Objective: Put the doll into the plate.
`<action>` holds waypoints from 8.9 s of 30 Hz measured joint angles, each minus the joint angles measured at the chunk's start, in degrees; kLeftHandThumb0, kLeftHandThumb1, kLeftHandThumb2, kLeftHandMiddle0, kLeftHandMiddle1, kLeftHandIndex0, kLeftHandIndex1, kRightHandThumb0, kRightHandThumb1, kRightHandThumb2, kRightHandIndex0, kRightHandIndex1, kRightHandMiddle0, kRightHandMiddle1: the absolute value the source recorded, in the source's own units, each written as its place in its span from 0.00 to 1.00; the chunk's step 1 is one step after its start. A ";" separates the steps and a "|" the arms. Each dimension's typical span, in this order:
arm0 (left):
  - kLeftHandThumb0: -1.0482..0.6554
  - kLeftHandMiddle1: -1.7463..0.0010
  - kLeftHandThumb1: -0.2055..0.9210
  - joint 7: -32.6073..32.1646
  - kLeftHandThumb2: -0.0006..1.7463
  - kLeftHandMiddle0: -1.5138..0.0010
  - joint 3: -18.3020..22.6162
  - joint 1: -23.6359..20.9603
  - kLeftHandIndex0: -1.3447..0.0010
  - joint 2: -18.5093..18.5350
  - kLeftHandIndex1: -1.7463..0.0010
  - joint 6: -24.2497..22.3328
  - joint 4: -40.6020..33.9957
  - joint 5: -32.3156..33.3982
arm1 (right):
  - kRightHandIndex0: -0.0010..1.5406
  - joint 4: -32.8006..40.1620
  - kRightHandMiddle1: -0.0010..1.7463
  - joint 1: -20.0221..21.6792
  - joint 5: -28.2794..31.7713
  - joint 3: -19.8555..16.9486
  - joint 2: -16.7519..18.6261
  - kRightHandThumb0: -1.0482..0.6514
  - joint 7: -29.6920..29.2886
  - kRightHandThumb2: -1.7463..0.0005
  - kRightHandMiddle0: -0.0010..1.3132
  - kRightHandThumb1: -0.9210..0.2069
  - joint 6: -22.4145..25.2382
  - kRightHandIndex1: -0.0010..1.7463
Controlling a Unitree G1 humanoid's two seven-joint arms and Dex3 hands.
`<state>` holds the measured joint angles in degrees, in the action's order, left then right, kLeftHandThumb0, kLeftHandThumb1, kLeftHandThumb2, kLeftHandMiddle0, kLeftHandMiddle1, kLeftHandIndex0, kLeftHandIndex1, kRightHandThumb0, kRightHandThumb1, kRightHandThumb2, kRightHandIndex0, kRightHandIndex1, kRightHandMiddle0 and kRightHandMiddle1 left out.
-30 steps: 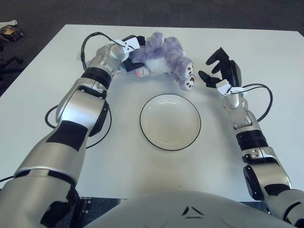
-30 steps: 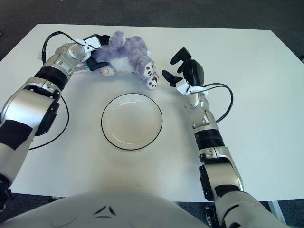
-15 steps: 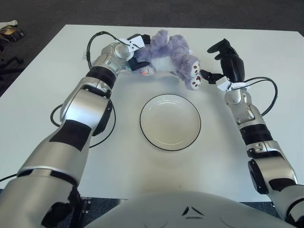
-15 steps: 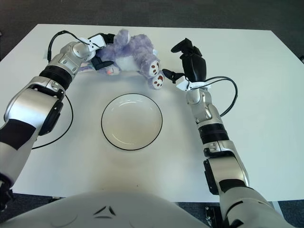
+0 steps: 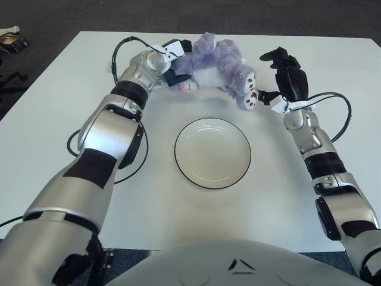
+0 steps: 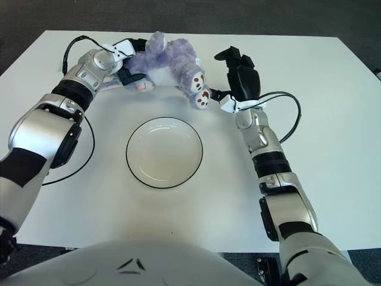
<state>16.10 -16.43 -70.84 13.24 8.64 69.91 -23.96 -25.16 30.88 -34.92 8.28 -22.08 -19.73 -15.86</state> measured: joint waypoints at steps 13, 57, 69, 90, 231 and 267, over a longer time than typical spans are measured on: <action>0.62 0.01 0.29 -0.61 0.88 0.58 0.71 -1.16 0.53 -1.21 0.00 -2.87 0.61 0.28 | 0.10 4.76 0.51 -0.02 1.69 -0.08 -0.56 0.21 6.08 0.51 0.00 0.51 0.97 0.41; 0.62 0.01 0.29 11.38 0.88 0.57 2.22 -3.91 0.53 -1.46 0.00 -6.46 2.18 2.53 | 0.04 -16.13 0.22 8.87 -14.95 9.72 -6.71 0.42 -24.32 0.38 0.00 0.67 -12.52 0.06; 0.62 0.01 0.24 17.39 0.91 0.55 2.61 -4.90 0.49 -1.29 0.00 -6.35 2.43 3.27 | 0.05 -22.14 0.16 12.44 -15.95 12.58 -6.75 0.33 -28.24 0.43 0.00 0.60 -16.33 0.04; 0.62 0.29 0.18 26.04 0.87 0.32 3.13 -5.57 0.50 -1.33 0.00 -6.34 3.41 4.65 | 0.10 -20.76 0.15 13.55 -17.23 15.63 -7.36 0.15 -28.01 0.62 0.00 0.28 -16.80 0.03; 0.61 0.00 0.32 28.18 0.83 0.59 9.41 -3.85 0.50 -2.45 0.08 -5.04 4.06 11.44 | 0.59 8.74 1.00 3.02 19.88 -3.86 11.42 0.62 14.02 0.05 0.48 0.83 3.79 0.93; 0.11 0.61 1.00 -8.22 0.40 0.97 14.74 4.85 1.00 0.53 0.60 21.61 -5.75 11.53 | 0.61 20.56 1.00 1.30 37.44 -12.03 13.93 0.62 25.17 0.13 0.49 0.78 38.02 0.79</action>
<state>7.88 -1.68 -65.99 13.78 30.25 64.16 -12.42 -4.60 32.19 2.52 -3.75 -8.15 5.44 22.16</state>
